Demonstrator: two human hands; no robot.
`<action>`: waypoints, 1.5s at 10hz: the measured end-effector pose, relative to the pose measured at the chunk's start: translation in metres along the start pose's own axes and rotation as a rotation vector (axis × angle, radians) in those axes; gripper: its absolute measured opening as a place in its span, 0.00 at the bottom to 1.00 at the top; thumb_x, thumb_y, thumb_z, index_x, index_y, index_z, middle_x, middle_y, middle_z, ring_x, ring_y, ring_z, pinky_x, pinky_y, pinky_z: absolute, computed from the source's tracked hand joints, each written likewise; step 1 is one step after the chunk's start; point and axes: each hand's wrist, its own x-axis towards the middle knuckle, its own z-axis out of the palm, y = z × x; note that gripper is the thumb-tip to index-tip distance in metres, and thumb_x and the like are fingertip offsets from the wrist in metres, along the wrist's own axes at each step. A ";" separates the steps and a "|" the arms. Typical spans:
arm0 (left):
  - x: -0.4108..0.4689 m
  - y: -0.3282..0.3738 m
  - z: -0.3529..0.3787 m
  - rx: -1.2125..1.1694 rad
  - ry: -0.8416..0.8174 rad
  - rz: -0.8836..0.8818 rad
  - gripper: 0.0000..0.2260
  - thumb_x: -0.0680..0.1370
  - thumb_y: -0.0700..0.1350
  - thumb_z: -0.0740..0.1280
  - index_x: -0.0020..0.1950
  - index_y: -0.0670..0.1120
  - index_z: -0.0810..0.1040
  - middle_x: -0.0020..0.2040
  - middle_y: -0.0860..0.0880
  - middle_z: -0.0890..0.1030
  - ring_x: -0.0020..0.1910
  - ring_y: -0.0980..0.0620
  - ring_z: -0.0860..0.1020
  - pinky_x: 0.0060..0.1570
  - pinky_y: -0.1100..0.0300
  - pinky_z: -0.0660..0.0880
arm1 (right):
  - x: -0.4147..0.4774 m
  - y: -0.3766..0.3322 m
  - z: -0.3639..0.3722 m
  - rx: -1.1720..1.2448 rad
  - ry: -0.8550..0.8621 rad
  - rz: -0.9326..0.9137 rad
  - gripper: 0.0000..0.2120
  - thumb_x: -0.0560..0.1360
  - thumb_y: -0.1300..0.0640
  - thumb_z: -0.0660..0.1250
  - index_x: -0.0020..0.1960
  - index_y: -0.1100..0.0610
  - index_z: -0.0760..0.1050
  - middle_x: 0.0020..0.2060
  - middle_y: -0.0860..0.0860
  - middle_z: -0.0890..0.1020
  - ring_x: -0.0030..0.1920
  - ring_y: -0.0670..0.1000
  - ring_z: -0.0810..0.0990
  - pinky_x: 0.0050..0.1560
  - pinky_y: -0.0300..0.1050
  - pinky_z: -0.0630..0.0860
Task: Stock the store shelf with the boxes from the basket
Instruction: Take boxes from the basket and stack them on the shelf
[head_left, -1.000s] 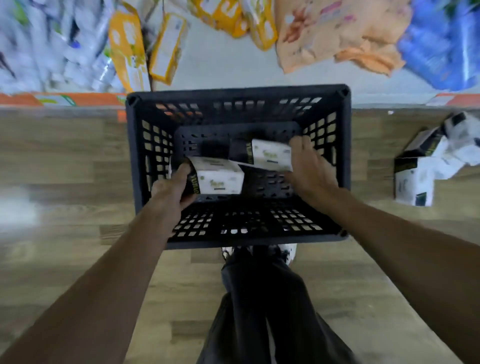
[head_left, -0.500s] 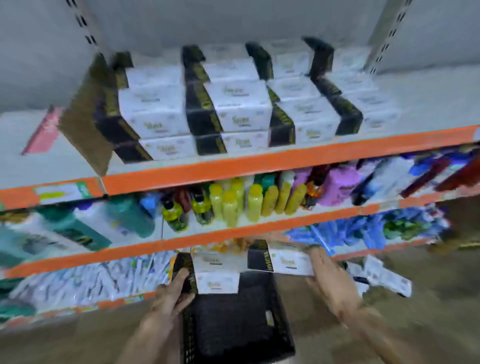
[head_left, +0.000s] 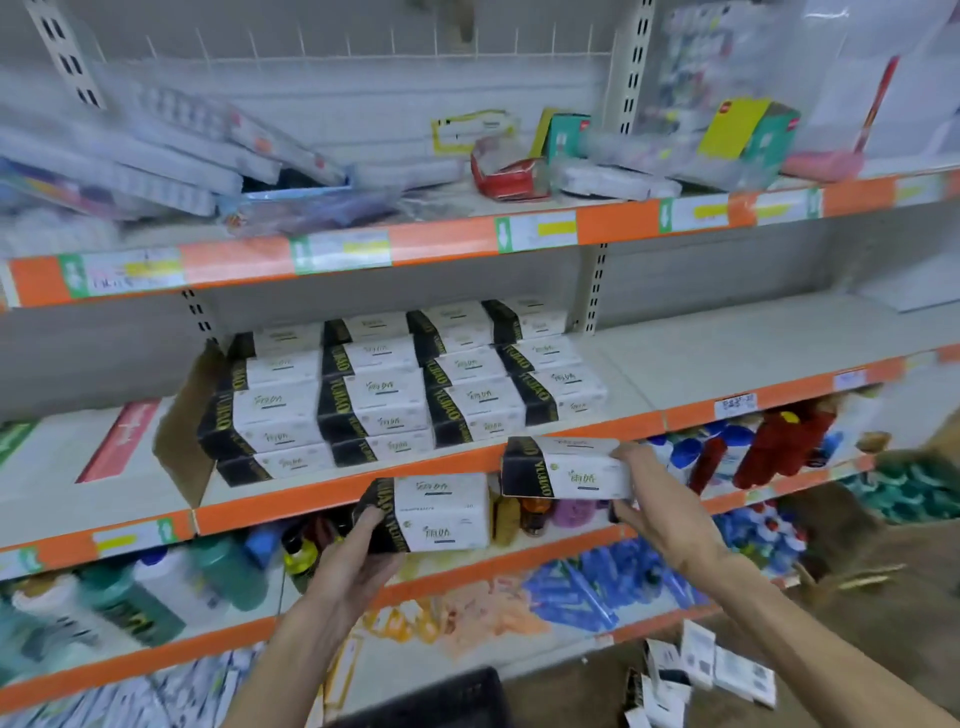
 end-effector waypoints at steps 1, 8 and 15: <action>0.001 0.005 0.040 -0.055 0.004 0.037 0.19 0.76 0.52 0.70 0.61 0.41 0.77 0.54 0.37 0.82 0.52 0.44 0.82 0.51 0.56 0.78 | 0.019 0.031 -0.010 0.190 -0.014 0.102 0.26 0.74 0.62 0.67 0.65 0.43 0.62 0.64 0.48 0.71 0.61 0.55 0.75 0.58 0.50 0.75; 0.038 0.050 0.228 -0.149 0.220 0.216 0.11 0.75 0.49 0.70 0.49 0.42 0.80 0.43 0.45 0.84 0.46 0.51 0.81 0.36 0.62 0.81 | 0.138 0.182 -0.067 0.106 -0.015 -0.085 0.24 0.74 0.58 0.68 0.66 0.50 0.63 0.66 0.44 0.66 0.48 0.45 0.75 0.40 0.41 0.74; 0.126 0.077 0.226 0.846 0.481 0.625 0.10 0.77 0.46 0.66 0.41 0.40 0.73 0.33 0.44 0.77 0.32 0.46 0.77 0.29 0.51 0.78 | 0.226 0.188 0.001 0.740 -0.136 0.214 0.22 0.70 0.53 0.75 0.58 0.49 0.68 0.55 0.43 0.72 0.53 0.41 0.76 0.53 0.38 0.74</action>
